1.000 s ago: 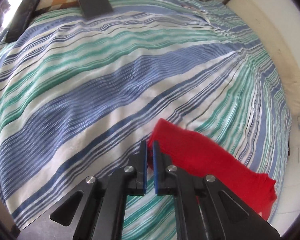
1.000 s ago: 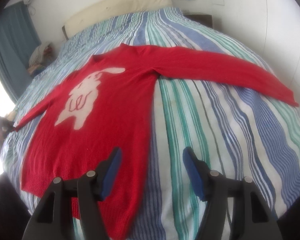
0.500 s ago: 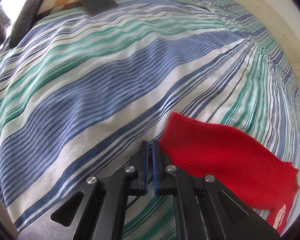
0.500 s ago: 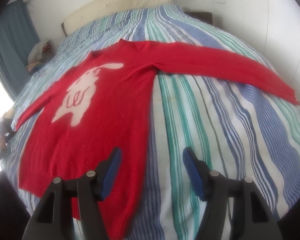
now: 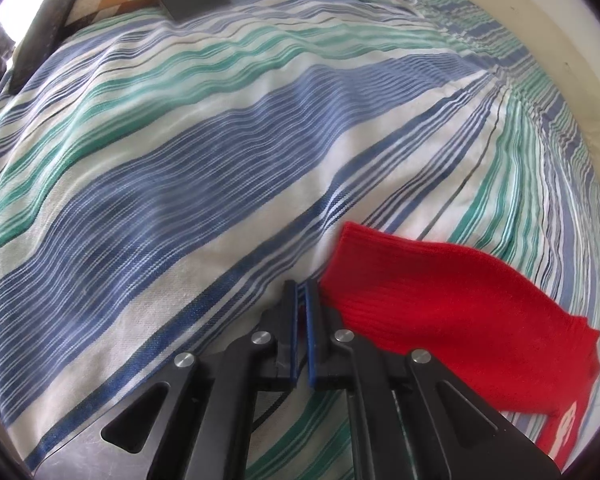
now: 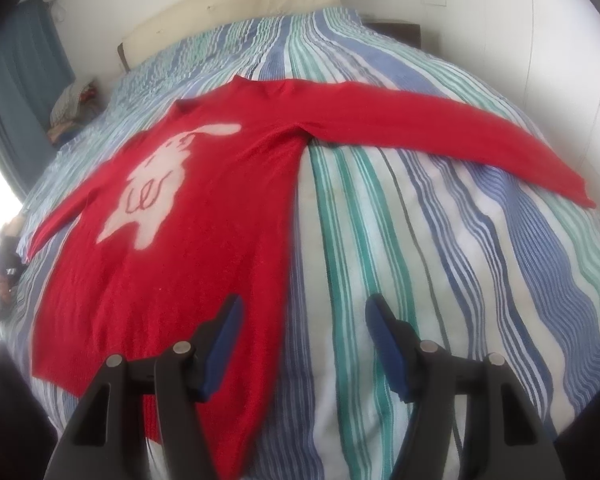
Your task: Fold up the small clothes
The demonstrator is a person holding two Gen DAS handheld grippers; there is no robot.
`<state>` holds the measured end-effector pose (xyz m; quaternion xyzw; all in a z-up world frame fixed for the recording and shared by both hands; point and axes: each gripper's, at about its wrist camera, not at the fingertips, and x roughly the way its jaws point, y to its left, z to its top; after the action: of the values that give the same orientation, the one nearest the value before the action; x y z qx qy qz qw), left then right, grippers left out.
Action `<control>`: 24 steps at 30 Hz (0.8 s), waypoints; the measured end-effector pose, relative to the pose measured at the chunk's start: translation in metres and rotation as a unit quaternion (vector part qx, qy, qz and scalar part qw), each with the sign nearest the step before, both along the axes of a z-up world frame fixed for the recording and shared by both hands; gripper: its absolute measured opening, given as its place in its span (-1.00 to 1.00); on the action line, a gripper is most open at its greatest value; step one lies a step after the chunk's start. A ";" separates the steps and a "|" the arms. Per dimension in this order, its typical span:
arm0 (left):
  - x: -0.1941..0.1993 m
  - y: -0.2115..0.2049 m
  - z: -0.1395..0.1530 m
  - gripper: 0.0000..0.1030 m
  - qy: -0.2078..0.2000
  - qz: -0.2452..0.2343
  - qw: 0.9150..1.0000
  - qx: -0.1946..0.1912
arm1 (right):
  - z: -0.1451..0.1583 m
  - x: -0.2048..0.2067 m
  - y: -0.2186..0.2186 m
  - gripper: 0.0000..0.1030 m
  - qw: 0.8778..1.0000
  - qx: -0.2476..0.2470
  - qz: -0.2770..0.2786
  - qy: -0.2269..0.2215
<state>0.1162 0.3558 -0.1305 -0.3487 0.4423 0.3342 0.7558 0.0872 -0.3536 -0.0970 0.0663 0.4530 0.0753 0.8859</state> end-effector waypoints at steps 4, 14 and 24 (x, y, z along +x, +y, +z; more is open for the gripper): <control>-0.004 0.002 0.006 -0.85 -0.004 -0.019 1.000 -0.007 | 0.002 -0.001 -0.001 0.22 1.000 0.001 -0.004 -0.004; -0.030 -0.125 0.070 0.84 -0.092 -0.234 0.965 0.072 | 0.007 -0.003 -0.006 0.32 1.000 0.007 -0.015 -0.014; 0.046 -0.196 0.014 0.97 -0.039 -0.369 0.927 0.059 | 0.011 -0.008 -0.005 0.32 1.000 -0.008 -0.018 -0.025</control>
<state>0.1623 0.1593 -0.1167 -0.1287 0.4892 0.0431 0.8615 0.0793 -0.3587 -0.0863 0.0649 0.4304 0.0574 0.8985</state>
